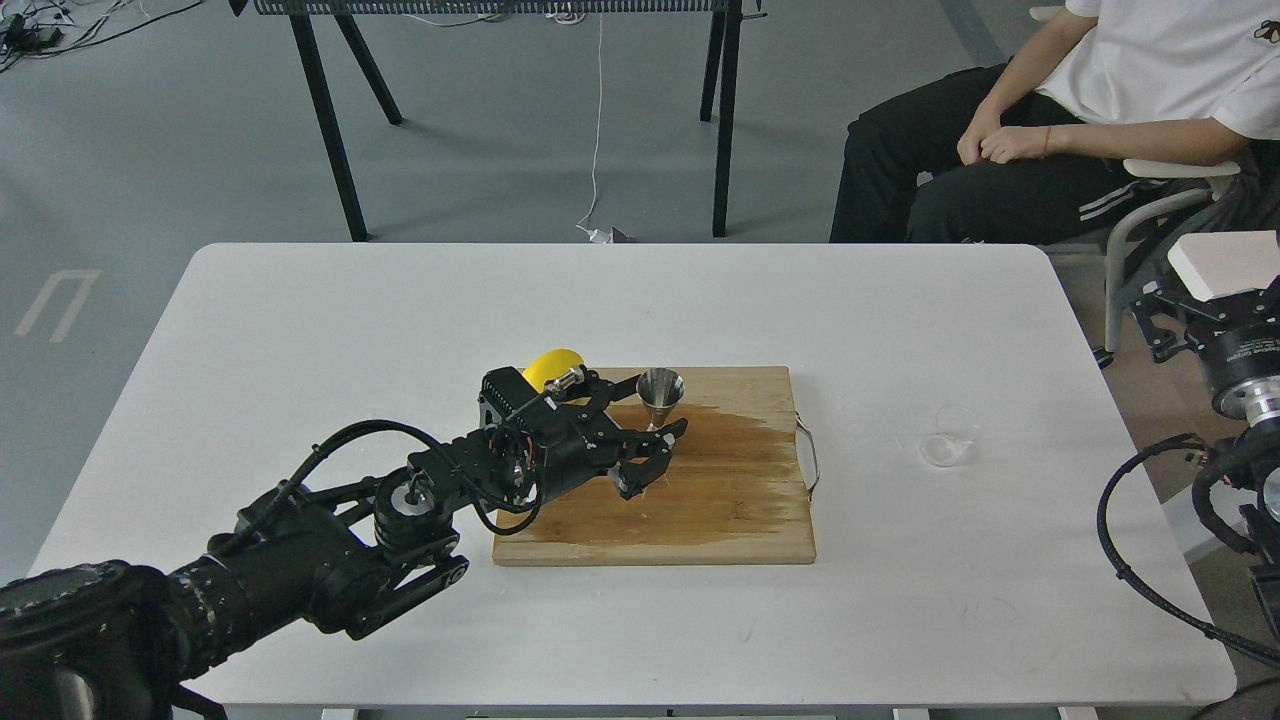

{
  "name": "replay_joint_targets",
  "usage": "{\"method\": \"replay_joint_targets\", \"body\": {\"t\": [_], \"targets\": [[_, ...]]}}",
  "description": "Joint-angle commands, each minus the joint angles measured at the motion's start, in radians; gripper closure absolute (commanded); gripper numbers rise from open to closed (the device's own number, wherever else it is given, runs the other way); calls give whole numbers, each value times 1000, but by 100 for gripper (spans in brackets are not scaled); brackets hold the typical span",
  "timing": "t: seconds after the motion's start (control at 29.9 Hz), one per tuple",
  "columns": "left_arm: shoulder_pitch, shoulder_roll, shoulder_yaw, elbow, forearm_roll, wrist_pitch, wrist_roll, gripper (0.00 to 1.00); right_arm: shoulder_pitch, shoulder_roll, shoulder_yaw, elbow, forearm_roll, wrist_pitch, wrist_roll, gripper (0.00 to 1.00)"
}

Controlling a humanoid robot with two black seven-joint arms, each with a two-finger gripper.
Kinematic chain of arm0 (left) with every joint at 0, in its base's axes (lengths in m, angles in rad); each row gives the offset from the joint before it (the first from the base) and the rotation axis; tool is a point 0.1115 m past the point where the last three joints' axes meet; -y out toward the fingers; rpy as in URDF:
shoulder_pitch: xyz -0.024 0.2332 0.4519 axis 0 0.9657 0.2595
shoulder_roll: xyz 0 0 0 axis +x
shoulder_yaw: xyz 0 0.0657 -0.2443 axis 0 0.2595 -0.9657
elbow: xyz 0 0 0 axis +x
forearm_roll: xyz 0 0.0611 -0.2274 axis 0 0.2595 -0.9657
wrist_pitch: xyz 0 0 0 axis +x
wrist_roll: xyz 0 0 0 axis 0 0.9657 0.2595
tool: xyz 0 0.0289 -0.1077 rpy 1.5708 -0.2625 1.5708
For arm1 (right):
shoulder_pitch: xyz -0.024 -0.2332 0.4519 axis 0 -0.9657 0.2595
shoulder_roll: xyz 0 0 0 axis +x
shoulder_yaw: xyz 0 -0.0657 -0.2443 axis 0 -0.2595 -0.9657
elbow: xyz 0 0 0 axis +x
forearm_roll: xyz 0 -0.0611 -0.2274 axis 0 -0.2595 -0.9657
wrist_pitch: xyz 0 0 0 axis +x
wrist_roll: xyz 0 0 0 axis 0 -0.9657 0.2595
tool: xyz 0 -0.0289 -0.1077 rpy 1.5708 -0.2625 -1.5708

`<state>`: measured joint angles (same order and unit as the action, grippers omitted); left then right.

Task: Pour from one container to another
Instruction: 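Lower the jigger onto the board beside the lemon and open the left gripper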

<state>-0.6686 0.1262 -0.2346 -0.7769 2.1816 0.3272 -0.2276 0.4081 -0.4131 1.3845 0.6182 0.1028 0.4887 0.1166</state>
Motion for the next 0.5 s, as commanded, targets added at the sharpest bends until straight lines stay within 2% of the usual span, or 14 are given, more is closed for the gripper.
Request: {"method": "replay_joint_targets", "body": {"t": [0.0,0.1,0.2,0.3,0.47], "targets": [[27,47,1,-31,0,3,-1,27,0,0,-1,0,0,0,0,0],[43,81,1,-33,0,18,-3,26,0,0,-1,0,0,0,0,0],[64,130,-11,-50,0,62,-27,24,0,0,-4,1,-2,0,-2,0],[90,228,-77,-129,0,99,-36,22,1,-3,1,2,-2,0,-2,0],[126,372,-114,-271,0,96,-45,22,0,-62,-4,2,0,0,-2,0]]}}
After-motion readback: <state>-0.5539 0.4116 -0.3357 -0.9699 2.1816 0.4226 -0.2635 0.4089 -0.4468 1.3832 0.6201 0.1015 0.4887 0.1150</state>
